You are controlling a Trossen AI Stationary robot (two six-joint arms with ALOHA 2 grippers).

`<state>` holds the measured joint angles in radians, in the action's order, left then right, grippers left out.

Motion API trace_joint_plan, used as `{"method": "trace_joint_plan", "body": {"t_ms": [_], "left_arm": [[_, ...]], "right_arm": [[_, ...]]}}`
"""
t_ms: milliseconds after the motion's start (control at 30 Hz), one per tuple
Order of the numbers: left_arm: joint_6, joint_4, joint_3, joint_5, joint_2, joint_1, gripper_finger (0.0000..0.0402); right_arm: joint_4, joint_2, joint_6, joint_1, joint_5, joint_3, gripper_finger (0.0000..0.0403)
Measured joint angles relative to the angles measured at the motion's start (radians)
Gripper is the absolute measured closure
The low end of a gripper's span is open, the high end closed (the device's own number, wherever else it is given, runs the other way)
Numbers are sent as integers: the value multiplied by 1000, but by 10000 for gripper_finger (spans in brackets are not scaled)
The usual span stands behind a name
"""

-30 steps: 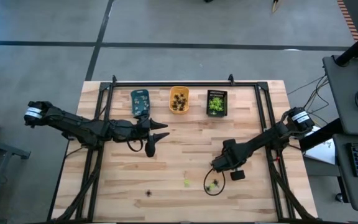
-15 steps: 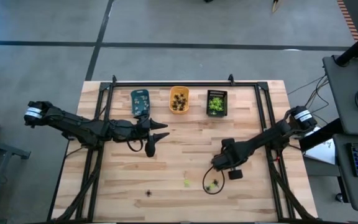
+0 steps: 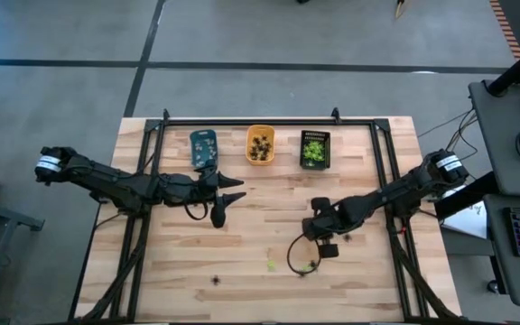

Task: Sort Halloween decoration
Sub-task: Put the white skull toy into the blue bin

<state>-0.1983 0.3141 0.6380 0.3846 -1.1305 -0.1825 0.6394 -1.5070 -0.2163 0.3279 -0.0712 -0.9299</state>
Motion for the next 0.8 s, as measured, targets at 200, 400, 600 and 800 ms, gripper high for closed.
{"method": "trace_joint_plan", "body": {"t_ms": [200, 400, 600, 800], "left_arm": [[-1, 8, -1, 0, 0, 0, 254], [-13, 8, -25, -1, 0, -2, 254], [-15, 9, -77, -1, 0, -20, 254], [9, 28, -222, -1, -15, -35, 254]], "right_arm": [[-198, 0, 56, -46, -11, 17, 394], [-427, -1, 118, -87, -31, 70, 394], [-714, -2, 157, -150, -89, 128, 394], [-942, -2, 228, -239, -90, 129, 394]]}}
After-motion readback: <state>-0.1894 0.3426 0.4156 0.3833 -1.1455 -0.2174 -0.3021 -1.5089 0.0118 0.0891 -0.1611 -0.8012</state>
